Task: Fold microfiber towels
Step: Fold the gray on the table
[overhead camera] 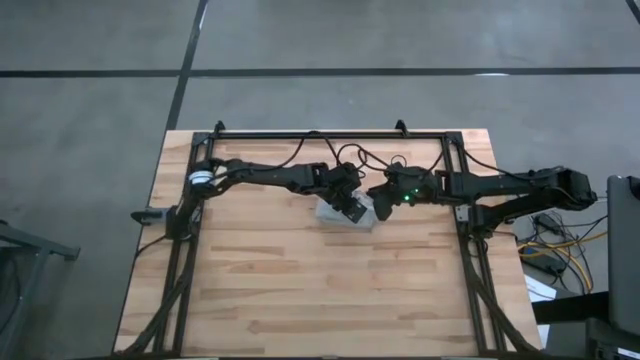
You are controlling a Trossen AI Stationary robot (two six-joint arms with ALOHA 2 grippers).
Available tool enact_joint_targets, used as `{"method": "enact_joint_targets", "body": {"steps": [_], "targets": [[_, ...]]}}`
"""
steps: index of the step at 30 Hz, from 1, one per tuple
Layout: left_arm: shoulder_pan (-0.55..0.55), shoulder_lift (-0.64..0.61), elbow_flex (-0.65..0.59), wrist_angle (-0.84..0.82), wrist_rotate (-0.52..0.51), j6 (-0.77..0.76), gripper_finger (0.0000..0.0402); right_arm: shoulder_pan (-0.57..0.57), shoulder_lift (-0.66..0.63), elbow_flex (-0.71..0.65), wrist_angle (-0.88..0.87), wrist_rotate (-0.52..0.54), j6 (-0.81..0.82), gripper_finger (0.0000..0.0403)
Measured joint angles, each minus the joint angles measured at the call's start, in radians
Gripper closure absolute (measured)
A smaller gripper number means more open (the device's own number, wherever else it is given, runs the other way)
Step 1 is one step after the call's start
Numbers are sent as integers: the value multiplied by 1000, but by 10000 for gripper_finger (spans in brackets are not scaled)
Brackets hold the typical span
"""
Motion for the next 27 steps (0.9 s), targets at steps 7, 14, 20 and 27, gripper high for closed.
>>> {"method": "enact_joint_targets", "body": {"steps": [7, 14, 20, 27], "targets": [[2, 42, 0, 104, 31, -13, 395, 0, 0, 12, 0, 0, -14, 335], [6, 55, -1, 94, 31, -13, 373, 0, 0, 12, -1, 0, -18, 335], [6, 55, -1, 115, 20, -22, 350, 0, 0, 12, -1, 0, -26, 335], [6, 55, -1, 197, 11, -3, 332, 0, 0, 12, -1, 0, -29, 335]]}}
